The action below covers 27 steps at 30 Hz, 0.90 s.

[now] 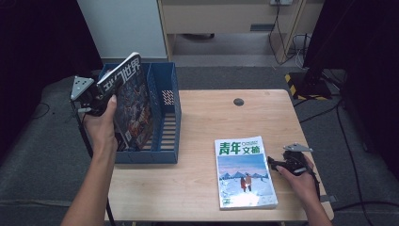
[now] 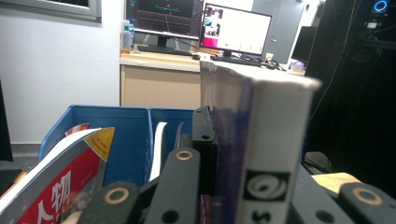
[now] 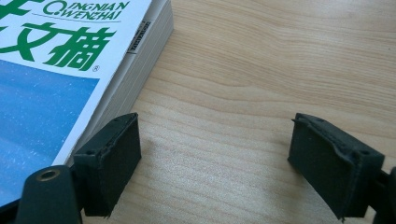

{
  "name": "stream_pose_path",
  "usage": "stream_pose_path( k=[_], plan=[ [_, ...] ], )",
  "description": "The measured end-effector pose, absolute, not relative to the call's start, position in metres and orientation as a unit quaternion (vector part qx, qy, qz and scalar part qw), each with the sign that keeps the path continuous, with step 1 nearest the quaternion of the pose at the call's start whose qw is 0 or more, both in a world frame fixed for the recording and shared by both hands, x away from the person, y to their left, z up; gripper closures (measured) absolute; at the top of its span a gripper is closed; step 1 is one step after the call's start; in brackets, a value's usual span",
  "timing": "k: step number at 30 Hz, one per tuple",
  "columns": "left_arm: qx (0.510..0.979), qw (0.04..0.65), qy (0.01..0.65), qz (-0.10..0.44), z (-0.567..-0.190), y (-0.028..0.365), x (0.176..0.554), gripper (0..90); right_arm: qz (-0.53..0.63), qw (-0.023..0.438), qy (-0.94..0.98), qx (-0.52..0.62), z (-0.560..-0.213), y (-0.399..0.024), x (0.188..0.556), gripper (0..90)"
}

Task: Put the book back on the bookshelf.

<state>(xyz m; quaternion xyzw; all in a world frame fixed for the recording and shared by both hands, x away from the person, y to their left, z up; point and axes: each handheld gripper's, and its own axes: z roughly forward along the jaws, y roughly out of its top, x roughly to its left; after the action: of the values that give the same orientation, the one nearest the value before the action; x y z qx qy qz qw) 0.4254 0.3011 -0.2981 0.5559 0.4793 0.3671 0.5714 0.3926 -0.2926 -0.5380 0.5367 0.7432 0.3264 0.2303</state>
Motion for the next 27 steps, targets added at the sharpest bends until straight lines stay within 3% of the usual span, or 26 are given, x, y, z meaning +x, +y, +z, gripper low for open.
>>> stream_pose_path(
  k=[27],
  plan=[
    [0.547,0.568,0.485,0.377,-0.322,0.301,0.438,81.7,0.327,0.23,0.743,0.536,-0.538,-0.293,0.393,16.6]
  ],
)
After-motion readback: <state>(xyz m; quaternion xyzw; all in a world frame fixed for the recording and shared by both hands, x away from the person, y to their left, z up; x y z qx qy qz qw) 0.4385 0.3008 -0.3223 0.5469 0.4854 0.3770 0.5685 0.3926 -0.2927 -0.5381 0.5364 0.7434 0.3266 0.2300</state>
